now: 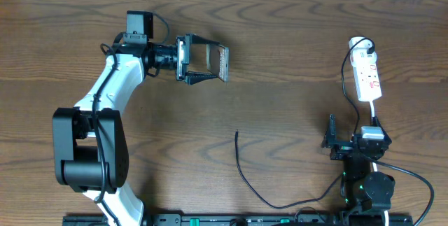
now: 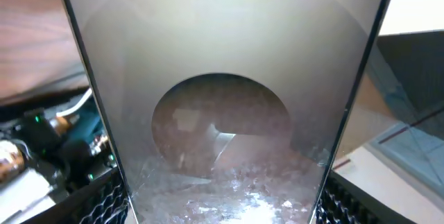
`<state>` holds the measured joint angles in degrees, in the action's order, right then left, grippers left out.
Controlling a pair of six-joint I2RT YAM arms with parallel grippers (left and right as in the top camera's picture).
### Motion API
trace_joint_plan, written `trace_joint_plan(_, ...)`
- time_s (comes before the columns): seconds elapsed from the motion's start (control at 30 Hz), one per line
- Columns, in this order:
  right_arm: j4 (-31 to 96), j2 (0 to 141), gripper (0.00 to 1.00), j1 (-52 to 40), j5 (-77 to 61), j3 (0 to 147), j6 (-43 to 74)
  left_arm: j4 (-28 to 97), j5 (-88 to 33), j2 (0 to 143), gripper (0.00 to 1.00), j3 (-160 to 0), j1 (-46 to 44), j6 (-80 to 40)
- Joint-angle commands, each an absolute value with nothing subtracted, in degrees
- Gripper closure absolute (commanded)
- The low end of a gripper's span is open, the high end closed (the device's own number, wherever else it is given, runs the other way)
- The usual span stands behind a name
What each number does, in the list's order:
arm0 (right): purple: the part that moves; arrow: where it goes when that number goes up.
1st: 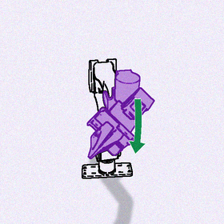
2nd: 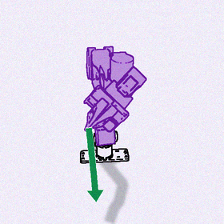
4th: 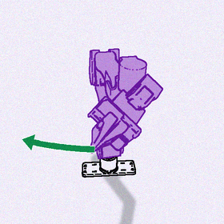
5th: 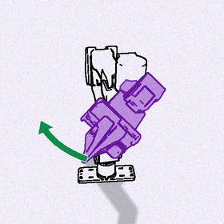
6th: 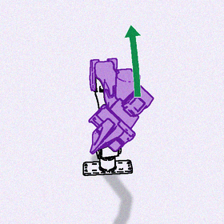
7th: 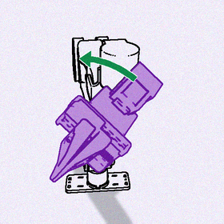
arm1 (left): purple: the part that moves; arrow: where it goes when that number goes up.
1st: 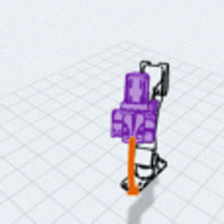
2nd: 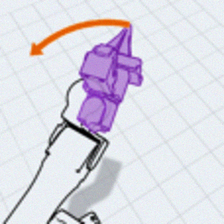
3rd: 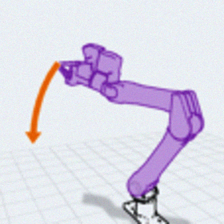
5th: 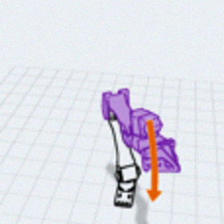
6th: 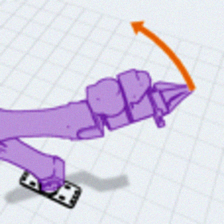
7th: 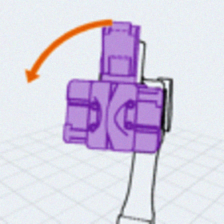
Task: Plug charger to phone and switch on socket
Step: 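Lift the phone with the left gripper and raise it upright, then move the right gripper toward the phone held by the left gripper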
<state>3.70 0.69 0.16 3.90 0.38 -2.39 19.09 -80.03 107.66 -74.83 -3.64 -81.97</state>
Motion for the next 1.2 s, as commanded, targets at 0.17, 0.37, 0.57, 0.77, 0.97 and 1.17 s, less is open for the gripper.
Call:
trace_joint_plan(0.17, 3.92, 0.38, 0.01, -0.36, 4.36, 0.32, -3.29, 19.62, -69.73, 106.50, 0.93, -75.55, -3.57, -64.25)
trace_joint_plan(0.37, -1.89, 0.38, 0.01, -0.38, 2.50, 0.32, -3.27, 19.59, -65.73, 106.50, 0.93, -72.31, -3.55, -63.35)
trace_joint_plan(0.57, -8.88, 0.54, 0.01, -0.36, -3.99, 2.11, 6.15, 19.92, -60.36, 106.52, 0.93, -71.46, -3.57, -62.83)
trace_joint_plan(0.77, 2.04, 8.84, 0.01, -0.36, -13.30, 11.35, 9.63, 22.00, -56.16, 106.52, 0.93, -71.46, -3.57, -62.83)
trace_joint_plan(0.97, 9.21, 33.12, 0.01, -0.36, -25.61, 29.12, 11.22, 22.02, -54.81, 106.52, 0.93, -71.46, -3.57, -63.79)
trace_joint_plan(1.17, 10.59, 54.15, 0.01, -0.38, -49.76, 42.11, 11.97, 21.76, -51.03, 106.50, 0.93, -71.48, -3.55, -67.59)
